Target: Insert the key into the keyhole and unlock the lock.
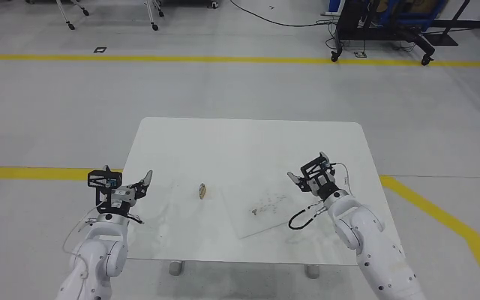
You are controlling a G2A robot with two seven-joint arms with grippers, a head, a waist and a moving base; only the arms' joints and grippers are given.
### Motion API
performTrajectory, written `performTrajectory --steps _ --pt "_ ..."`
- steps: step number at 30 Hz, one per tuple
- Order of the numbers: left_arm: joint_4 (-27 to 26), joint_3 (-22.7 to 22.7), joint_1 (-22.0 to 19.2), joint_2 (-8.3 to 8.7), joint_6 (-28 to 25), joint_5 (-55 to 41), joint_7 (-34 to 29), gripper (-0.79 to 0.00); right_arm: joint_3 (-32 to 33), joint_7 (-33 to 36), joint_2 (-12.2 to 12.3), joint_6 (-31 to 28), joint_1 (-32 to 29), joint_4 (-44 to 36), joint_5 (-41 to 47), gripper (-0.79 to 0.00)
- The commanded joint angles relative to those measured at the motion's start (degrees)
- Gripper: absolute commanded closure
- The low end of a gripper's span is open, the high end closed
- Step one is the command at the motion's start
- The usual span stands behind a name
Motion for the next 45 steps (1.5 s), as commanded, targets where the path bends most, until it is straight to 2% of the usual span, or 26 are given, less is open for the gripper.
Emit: performTrajectory --steps 1,4,7,11,19,23,24,25,26,27,30,33,34,36,45 --pt "0.0 0.0 0.0 0.0 0.0 0.0 0.0 -0.785 0.0 0.0 0.0 0.0 0.0 0.0 0.0 -0.785" --pt "0.0 0.0 0.0 0.0 0.0 0.0 0.0 -0.785 -1.66 -0.82 -0.07 -4.48 0.5 1.66 1.23 -0.785" --pt "0.0 0.0 0.0 0.0 0.0 0.0 0.0 -0.785 -5.69 1.06 -0.48 -6.84 3.64 4.75 -1.42 -0.785" --pt "0.0 0.0 0.0 0.0 0.0 0.0 0.0 -0.785 -11.01 0.95 -1.22 -13.52 8.1 8.63 -0.81 -0.785" --pt "0.0 0.0 0.0 0.0 0.0 0.0 0.0 -0.785 -15.37 -2.5 -1.57 -34.26 16.27 17.88 4.34 -0.785" --pt "0.0 0.0 0.0 0.0 0.0 0.0 0.0 -0.785 -16.73 0.22 -1.62 -44.3 19.93 23.7 8.87 -0.785" --pt "0.0 0.0 0.0 0.0 0.0 0.0 0.0 -0.785 -17.25 1.12 -1.7 -45.49 20.84 24.85 9.38 -0.686" --pt "0.0 0.0 0.0 0.0 0.0 0.0 0.0 -0.785 -17.98 1.85 -1.8 -46.8 21.68 25.54 9.42 -0.533" --pt "0.0 0.0 0.0 0.0 0.0 0.0 0.0 -0.785 -18.65 2.51 -1.87 -47.64 22.44 26.16 9.0 -0.449" --pt "0.0 0.0 0.0 0.0 0.0 0.0 0.0 -0.785 -19.23 3.13 -1.95 -47.64 23.03 26.77 8.35 -0.391" --pt "0.0 0.0 0.0 0.0 0.0 0.0 0.0 -0.785 -20.99 4.32 -2.25 -46.29 24.12 27.52 6.43 -0.348" --pt "0.0 0.0 0.0 0.0 0.0 0.0 0.0 -0.785 -22.37 4.32 -2.4 -45.86 24.92 27.68 4.27 -0.262" --pt "0.0 0.0 0.0 0.0 0.0 0.0 0.0 -0.785 -22.64 3.69 -2.44 -45.78 25.06 27.73 4.07 -0.206" --pt "0.0 0.0 0.0 0.0 0.0 0.0 0.0 -0.785 -23.05 1.15 -2.34 -48.37 25.53 27.93 3.54 0.0" --pt "0.0 0.0 0.0 0.0 0.0 0.0 0.0 -0.785 -23.87 -3.34 -1.87 -47.56 26.47 30.21 -1.19 0.0"
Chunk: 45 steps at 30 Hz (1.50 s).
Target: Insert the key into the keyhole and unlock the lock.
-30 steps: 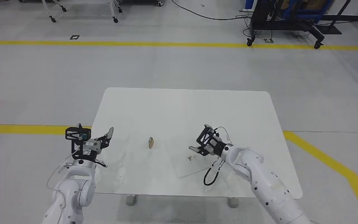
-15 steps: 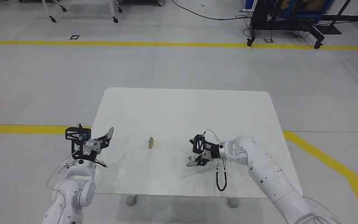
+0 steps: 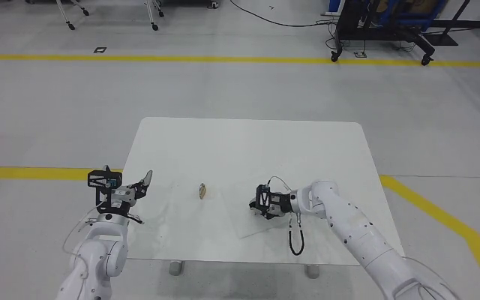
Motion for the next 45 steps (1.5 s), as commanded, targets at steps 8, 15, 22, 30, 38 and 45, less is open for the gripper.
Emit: performTrajectory --steps 8,15,22,30,38,45 --pt "0.0 0.0 0.0 0.0 0.0 0.0 0.0 -0.785 0.15 -0.22 -0.16 7.42 0.29 0.77 -0.05 0.0" --pt "0.0 0.0 0.0 0.0 0.0 0.0 0.0 -0.785 0.87 1.59 -0.97 15.17 0.51 1.26 5.85 0.0" --pt "0.0 0.0 0.0 0.0 0.0 0.0 0.0 -0.785 2.46 -1.27 -0.48 16.61 -0.83 -0.31 5.97 0.0" --pt "0.0 0.0 0.0 0.0 0.0 0.0 0.0 -0.785 2.64 0.18 -0.35 17.52 -1.4 -0.51 5.96 0.0" --pt "0.0 0.0 0.0 0.0 0.0 0.0 0.0 -0.785 2.63 -0.02 -0.36 17.61 -1.53 -0.63 6.13 0.0" --pt "-4.74 2.34 -3.42 0.66 -14.38 -0.9 -15.58 -0.785 2.42 -6.13 -0.38 12.81 -1.08 1.03 7.95 0.0"
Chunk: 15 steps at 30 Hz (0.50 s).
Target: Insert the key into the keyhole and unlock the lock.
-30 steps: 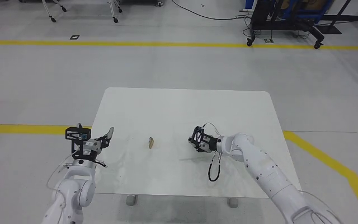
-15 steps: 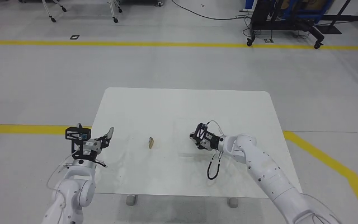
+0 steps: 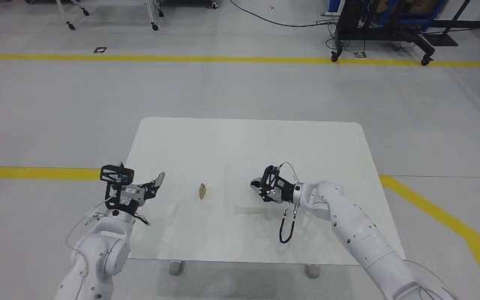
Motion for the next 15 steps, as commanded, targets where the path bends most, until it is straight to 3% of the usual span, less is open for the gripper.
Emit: performTrajectory --steps 1,5,7,15 --pt "-1.81 1.7 -2.39 0.33 -6.77 0.76 -9.09 -0.785 -0.14 -1.89 -0.08 -0.85 0.4 1.04 0.37 0.0" --pt "-3.97 7.32 -8.97 0.42 -14.03 1.66 -21.72 -0.785 0.16 -6.03 -0.1 -1.95 1.12 3.18 0.86 0.0" --pt "-3.57 10.83 -11.92 0.21 -15.3 2.93 -23.81 -0.785 0.12 -6.85 -0.09 -2.35 1.49 4.1 0.51 0.0" --pt "3.33 23.0 -22.83 -1.59 -14.08 1.06 -30.95 -0.785 -0.5 -11.73 -0.29 -5.84 3.23 7.91 0.64 0.0"
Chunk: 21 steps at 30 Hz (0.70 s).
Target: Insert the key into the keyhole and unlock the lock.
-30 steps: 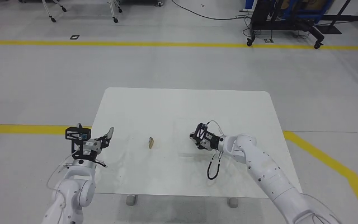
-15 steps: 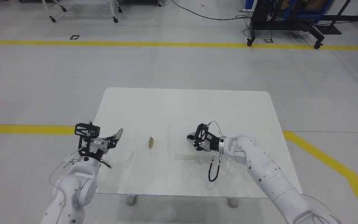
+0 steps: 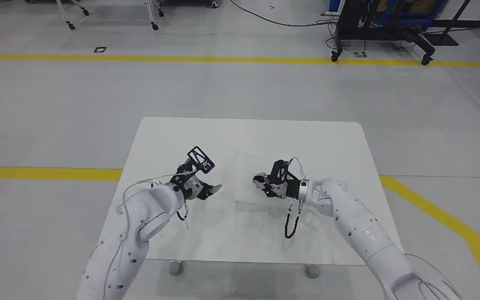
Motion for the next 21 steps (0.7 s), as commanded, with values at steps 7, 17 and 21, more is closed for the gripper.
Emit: performTrajectory --steps 7,17,21 --pt "6.98 8.11 -7.02 -1.77 3.98 -0.15 -1.12 -0.785 -0.93 -4.07 -0.19 -2.15 1.11 2.5 -1.05 0.0" --pt "15.24 14.9 -13.39 -4.03 8.61 -0.85 -2.43 -0.785 -2.03 -7.74 -0.45 -3.76 2.57 5.33 -2.39 0.0" --pt "19.47 18.62 -15.53 -5.19 12.78 3.15 -1.98 -0.785 -2.32 -8.81 -0.54 -4.34 3.28 6.44 -2.68 0.0"
